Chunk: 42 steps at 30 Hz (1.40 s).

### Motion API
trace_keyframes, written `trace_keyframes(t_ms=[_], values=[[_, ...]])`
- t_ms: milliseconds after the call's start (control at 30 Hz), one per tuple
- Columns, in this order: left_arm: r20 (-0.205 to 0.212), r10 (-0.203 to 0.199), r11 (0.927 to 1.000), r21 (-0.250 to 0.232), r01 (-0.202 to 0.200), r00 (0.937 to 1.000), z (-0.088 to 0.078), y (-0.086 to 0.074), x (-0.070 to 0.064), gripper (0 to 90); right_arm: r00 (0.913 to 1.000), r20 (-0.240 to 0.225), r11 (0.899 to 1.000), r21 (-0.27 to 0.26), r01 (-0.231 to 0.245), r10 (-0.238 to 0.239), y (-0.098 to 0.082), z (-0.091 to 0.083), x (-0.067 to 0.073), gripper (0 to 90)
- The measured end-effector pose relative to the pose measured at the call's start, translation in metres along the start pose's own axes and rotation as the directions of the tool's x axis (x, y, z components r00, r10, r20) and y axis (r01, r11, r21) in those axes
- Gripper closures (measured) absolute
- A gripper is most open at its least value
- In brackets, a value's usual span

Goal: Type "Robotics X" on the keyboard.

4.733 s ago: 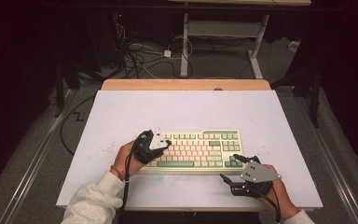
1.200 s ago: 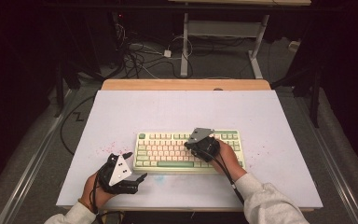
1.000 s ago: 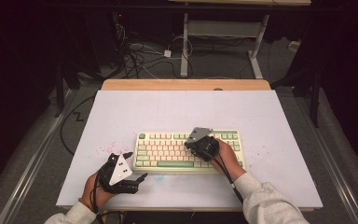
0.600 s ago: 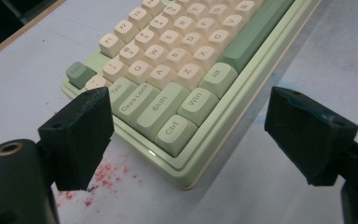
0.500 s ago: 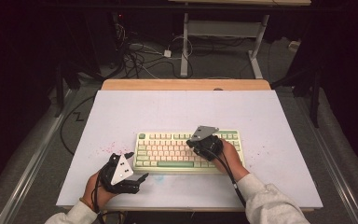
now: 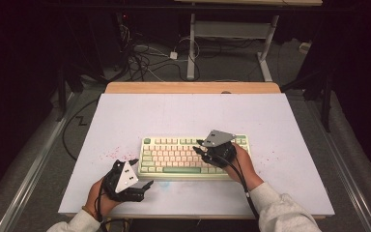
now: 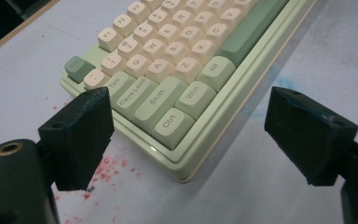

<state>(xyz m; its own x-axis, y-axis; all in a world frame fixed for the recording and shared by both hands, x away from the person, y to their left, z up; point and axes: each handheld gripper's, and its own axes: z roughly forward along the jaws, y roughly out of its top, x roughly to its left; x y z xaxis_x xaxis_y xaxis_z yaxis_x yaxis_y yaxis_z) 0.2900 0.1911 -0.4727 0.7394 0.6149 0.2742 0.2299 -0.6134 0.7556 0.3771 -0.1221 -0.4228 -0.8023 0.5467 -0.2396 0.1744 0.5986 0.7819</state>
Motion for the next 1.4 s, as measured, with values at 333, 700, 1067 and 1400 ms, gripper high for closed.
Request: trace_keyframes(t_ms=[333, 700, 1067, 1400], values=[[0.003, -0.003, 1.0000, 0.001, 0.003, 1.0000, 0.002, 0.000, 0.001, 15.0, 0.9995, 0.030, 0.998, -0.059, -0.005, 0.007, -0.004, -0.010, 0.003, 33.8], [0.009, -0.029, 0.9996, 0.000, 0.029, 0.9995, 0.003, 0.000, 0.005, 15.3, 0.9971, 0.067, 0.991, -0.128, -0.027, 0.036, -0.008, -0.028, 0.001, 22.9], [0.010, -0.030, 0.9995, -0.009, 0.030, 0.9995, -0.001, 0.002, 0.003, 15.6, 0.9955, 0.094, 0.991, -0.132, 0.001, 0.012, -0.024, -0.046, 0.004, 22.7], [0.024, -0.066, 0.9963, -0.052, 0.068, 0.9975, -0.003, 0.005, 0.008, 19.2, 0.9926, 0.121, 0.992, -0.122, 0.026, -0.011, -0.040, -0.061, 0.008, 22.7]])
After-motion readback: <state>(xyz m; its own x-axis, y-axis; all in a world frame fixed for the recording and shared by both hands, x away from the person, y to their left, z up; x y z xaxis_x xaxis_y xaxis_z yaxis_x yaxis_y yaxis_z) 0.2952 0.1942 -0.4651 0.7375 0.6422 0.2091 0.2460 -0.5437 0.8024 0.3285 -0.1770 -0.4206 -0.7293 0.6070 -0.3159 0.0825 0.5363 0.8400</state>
